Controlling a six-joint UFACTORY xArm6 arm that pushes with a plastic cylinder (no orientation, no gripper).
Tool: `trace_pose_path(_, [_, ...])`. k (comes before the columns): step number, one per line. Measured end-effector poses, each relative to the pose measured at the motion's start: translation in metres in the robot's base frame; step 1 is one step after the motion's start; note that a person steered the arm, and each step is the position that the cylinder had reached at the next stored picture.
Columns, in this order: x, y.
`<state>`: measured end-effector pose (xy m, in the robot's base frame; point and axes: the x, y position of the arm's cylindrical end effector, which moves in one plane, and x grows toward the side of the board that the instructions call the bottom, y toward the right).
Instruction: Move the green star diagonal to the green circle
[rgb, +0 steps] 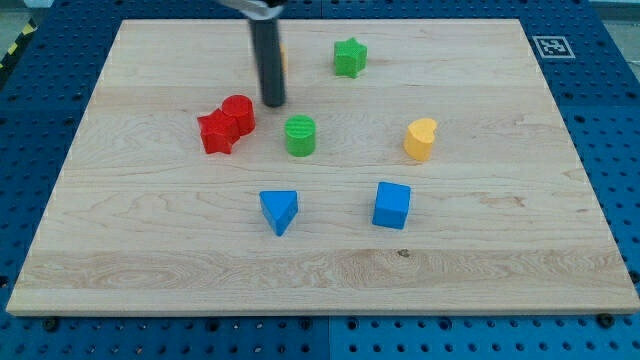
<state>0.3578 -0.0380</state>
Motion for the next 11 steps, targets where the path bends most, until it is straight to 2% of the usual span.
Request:
trace_pose_path(2, [-0.006, 0.129])
trace_pose_path(3, [-0.048, 0.150])
trace_pose_path(4, [-0.091, 0.150])
trace_pose_path(5, [-0.110, 0.134])
trace_pose_path(7, [-0.105, 0.062])
trace_pose_path(8, [-0.086, 0.054])
trace_pose_path(9, [-0.066, 0.054])
trace_pose_path(11, [-0.063, 0.089])
